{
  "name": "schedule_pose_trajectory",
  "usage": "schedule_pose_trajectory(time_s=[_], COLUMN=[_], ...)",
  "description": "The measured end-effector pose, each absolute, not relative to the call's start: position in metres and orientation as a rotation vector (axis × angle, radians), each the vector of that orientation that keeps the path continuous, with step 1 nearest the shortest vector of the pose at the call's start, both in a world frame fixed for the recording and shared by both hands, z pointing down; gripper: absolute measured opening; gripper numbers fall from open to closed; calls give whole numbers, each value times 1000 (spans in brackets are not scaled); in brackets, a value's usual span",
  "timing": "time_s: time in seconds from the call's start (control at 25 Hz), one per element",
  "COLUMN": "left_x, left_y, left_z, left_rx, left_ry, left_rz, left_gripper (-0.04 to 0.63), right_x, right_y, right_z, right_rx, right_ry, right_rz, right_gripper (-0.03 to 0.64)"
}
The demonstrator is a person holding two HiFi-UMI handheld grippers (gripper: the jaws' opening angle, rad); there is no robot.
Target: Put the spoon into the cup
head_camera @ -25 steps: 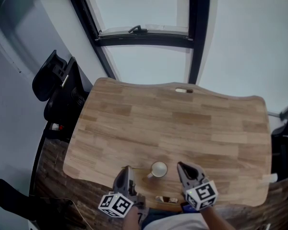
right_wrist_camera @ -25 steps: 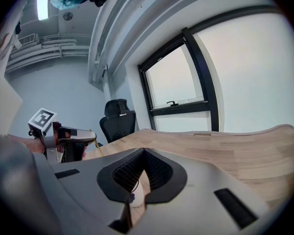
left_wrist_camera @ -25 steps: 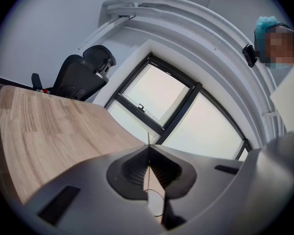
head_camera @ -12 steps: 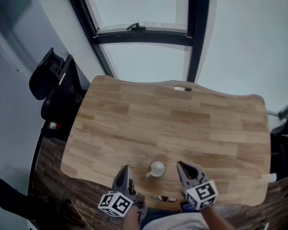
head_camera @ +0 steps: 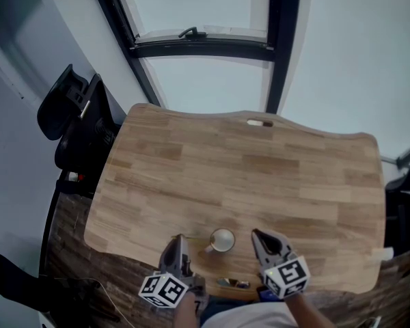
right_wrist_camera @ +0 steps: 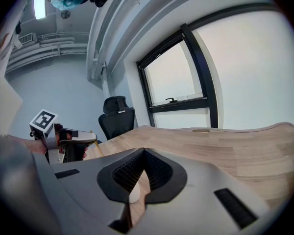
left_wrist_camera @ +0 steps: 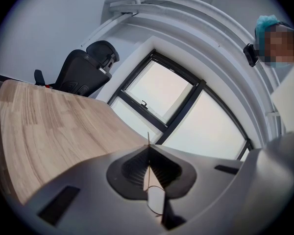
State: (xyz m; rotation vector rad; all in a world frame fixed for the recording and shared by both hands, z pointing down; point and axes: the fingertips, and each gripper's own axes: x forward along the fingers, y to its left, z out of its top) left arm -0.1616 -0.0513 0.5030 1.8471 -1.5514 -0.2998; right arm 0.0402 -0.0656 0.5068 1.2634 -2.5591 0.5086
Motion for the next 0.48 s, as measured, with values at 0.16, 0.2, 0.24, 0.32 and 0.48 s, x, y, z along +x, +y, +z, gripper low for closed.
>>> schedule_pose_trajectory(time_s=[0.16, 0.2, 0.24, 0.32, 0.48], left_x=[-161, -160, -160, -160, -162], left_y=[-52, -52, -52, -52, -52], left_z=[506, 507, 507, 509, 511], left_rx=[1842, 1843, 1844, 1843, 1837], left_ry=[-1548, -1547, -1545, -1543, -1539], left_rz=[-291, -289, -287, -287, -293], left_gripper=[3, 3, 3, 3, 3], right_x=[41, 41, 42, 41, 38], right_y=[-65, -65, -66, -67, -67], right_z=[512, 513, 512, 512, 512], right_rx=[1256, 1256, 1257, 1257, 1253], right_ry=[-2552, -2551, -2551, -2553, -2553], right_rz=[524, 524, 521, 515, 514], right_gripper=[-3, -3, -3, -3, -3])
